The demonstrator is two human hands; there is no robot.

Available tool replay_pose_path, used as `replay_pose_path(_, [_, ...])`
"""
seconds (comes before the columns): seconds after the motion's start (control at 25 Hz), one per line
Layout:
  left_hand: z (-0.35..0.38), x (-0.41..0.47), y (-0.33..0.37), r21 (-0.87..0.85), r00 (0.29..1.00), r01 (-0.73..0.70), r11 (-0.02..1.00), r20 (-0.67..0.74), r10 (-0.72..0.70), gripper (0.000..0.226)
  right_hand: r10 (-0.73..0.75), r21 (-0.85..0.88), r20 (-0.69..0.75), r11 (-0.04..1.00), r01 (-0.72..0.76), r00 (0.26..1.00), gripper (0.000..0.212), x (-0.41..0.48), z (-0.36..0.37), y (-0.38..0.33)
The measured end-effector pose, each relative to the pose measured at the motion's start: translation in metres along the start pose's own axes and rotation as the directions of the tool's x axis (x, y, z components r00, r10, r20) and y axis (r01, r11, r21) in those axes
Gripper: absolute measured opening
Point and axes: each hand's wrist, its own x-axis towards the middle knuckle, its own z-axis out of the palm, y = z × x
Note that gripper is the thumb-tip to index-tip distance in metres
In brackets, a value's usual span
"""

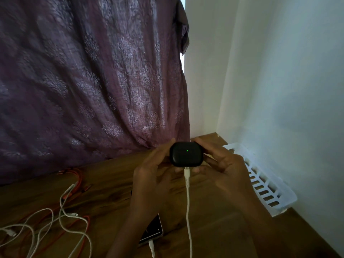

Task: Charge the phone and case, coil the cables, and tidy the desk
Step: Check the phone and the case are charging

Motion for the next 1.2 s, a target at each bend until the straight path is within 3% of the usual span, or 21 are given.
replay_pose_path(0.08, [-0.007,0.002,0.012,-0.014,0.998,-0.046,0.999,-0.037,0.045,0.067,-0.086,-0.033,-0.088,0.996,0.083,0.992,0.054,0.0,0.002,-0.013])
replay_pose_path(0.32, [-0.02,0.004,0.032,-0.026,0.989,-0.117,0.993,-0.095,0.114,0.065,-0.113,0.017,-0.06,0.993,0.114,0.992,0.056,0.002,0.005,-0.033])
replay_pose_path(0.76, [-0.023,0.001,0.033,-0.019,0.99,-0.113,0.993,-0.09,0.111,0.065,-0.171,0.002,-0.085,0.985,0.172,0.982,0.052,-0.002,0.01,-0.04])
replay_pose_path(1.2, [-0.022,-0.004,0.034,-0.01,0.994,-0.082,0.997,-0.074,0.081,0.063,-0.138,0.052,-0.055,0.989,0.141,0.989,0.06,-0.007,0.007,-0.038])
